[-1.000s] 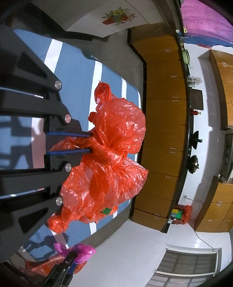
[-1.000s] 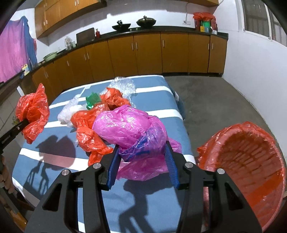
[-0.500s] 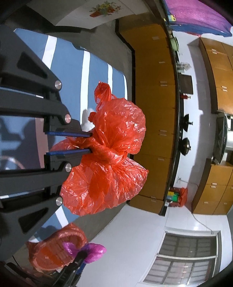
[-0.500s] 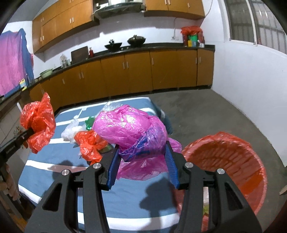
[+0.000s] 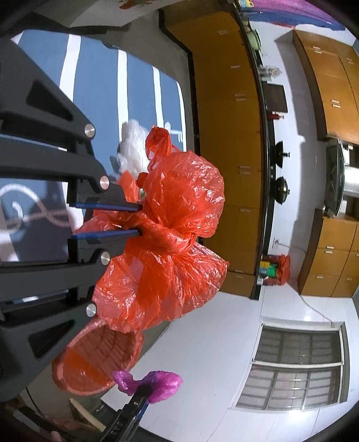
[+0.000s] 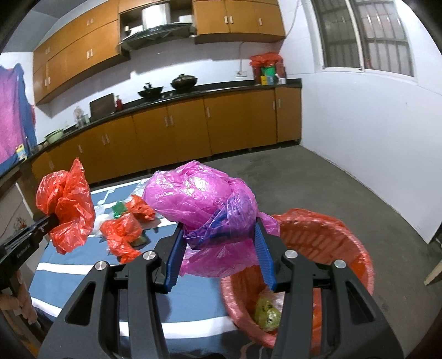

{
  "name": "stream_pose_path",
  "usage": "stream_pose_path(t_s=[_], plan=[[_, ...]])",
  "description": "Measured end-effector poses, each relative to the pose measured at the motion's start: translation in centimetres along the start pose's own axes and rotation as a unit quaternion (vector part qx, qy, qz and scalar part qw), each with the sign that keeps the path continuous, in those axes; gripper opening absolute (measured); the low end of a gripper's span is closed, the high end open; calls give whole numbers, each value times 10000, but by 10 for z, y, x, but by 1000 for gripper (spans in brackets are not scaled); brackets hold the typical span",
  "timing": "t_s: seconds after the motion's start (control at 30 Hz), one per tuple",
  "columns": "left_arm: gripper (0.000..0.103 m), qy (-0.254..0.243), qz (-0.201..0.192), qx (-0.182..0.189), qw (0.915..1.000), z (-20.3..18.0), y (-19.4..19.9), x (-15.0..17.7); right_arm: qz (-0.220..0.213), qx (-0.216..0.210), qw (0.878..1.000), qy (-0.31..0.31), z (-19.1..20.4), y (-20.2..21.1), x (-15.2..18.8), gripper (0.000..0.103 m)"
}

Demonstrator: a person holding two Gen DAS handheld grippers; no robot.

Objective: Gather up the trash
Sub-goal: 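Carry the pink and red bags over the basket and open both tools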

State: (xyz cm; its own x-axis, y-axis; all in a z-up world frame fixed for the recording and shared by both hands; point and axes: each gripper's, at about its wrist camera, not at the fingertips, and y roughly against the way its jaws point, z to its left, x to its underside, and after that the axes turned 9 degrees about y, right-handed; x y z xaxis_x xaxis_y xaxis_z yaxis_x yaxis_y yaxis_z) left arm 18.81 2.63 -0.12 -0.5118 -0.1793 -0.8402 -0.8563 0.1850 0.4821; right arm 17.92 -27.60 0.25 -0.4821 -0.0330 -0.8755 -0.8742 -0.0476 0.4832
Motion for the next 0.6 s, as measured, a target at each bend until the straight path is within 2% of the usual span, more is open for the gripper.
stream_pose_path(t_s=[0.6], plan=[[13, -317, 251, 705, 9967, -70, -17, 16, -80, 578, 9973, -444, -53, 19, 15, 48]])
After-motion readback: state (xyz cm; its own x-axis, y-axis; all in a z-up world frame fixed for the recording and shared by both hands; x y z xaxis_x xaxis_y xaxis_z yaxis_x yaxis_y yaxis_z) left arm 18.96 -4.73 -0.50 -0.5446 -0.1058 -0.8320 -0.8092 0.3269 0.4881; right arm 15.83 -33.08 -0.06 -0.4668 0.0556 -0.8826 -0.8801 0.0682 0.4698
